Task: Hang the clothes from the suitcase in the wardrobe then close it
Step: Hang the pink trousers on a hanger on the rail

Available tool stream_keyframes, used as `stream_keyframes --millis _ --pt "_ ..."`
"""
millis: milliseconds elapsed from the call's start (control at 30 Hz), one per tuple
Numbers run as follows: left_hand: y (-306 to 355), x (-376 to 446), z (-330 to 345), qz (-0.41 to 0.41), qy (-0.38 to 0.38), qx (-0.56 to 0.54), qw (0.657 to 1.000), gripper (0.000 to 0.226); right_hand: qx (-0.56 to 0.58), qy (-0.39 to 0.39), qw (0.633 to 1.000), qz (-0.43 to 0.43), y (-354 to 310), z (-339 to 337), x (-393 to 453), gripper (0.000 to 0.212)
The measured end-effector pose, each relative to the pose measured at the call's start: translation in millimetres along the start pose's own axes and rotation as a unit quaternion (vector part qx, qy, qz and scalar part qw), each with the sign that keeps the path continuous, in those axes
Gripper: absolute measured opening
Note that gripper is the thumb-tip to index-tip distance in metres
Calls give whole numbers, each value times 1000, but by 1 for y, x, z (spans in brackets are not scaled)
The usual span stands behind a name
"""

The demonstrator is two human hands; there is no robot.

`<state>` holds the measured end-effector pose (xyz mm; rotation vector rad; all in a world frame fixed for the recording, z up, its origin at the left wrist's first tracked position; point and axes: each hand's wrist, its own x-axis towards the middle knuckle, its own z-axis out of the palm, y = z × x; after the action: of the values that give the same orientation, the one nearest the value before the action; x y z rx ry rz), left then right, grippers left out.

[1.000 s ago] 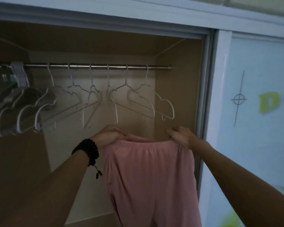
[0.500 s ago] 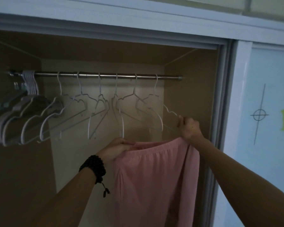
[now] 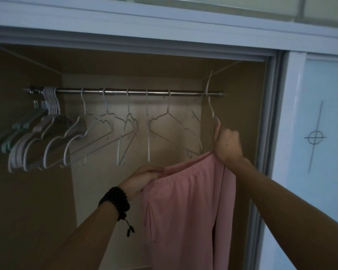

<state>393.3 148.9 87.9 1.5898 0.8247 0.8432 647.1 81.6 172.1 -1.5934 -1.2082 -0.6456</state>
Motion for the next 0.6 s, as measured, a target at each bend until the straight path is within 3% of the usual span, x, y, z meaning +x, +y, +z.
stream_keyframes --millis 367,467,533,600 --pt "-11 -27 37 -18 -45 15 999 22 -31 -8 999 27 38 -63 -96 50" --pt "-22 -47 65 -39 -77 25 996 22 -45 -20 998 26 47 -101 -145 59" --pt "-27 -62 89 -55 -90 5 994 10 -64 -11 998 18 52 -127 -173 62" --pt "-24 -69 105 -64 -88 -15 994 22 -59 -8 998 35 57 -143 -189 59"
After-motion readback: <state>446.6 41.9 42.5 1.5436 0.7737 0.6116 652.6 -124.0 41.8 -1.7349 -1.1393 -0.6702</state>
